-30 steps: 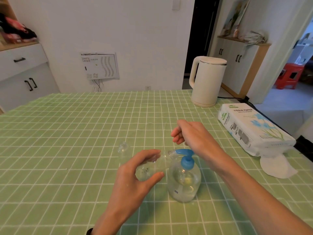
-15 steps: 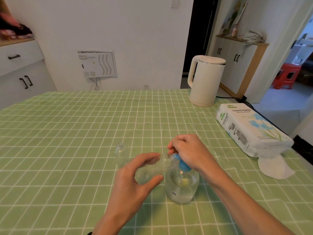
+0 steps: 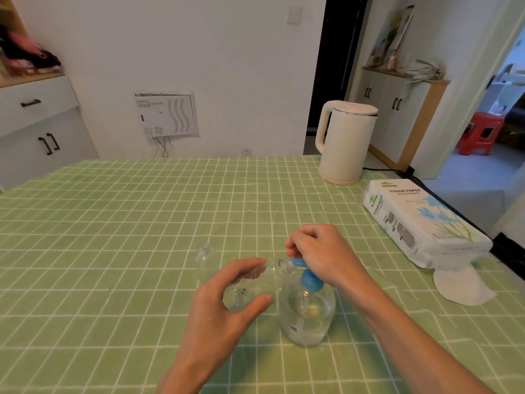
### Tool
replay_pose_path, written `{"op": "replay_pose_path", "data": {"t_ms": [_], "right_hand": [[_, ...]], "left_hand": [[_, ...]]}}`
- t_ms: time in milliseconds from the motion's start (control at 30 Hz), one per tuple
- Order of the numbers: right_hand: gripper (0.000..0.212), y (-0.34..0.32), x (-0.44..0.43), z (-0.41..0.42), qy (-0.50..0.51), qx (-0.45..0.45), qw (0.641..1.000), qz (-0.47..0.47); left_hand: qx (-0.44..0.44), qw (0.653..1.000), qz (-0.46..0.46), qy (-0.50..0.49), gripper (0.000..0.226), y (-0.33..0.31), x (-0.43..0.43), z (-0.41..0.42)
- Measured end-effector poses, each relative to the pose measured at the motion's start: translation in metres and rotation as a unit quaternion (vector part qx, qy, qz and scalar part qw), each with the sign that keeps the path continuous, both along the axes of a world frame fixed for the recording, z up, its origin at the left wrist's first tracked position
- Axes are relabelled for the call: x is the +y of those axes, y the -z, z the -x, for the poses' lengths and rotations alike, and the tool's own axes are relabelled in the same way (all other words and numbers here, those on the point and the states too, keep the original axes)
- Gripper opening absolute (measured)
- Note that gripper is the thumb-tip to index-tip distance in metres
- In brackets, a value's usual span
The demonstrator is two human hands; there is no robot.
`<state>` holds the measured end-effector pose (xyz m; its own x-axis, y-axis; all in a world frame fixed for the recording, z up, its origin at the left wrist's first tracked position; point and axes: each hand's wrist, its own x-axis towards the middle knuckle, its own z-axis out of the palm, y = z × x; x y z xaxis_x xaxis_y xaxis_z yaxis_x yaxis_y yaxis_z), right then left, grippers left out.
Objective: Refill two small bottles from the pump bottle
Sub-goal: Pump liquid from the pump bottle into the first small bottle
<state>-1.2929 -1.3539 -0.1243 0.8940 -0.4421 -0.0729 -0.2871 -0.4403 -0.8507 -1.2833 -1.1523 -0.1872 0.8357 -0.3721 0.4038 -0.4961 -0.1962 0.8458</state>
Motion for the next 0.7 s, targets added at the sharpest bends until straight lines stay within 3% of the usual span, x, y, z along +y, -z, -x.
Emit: {"op": "replay_pose_path", "data": {"t_ms": [700], "right_hand": [[0.031,-0.003,0.0,0.0,0.005,0.009,1.0,0.023]], "left_hand": [[0.015,0.999,0.037,0.029,0.051,0.007,-0.001,-0.003]]}}
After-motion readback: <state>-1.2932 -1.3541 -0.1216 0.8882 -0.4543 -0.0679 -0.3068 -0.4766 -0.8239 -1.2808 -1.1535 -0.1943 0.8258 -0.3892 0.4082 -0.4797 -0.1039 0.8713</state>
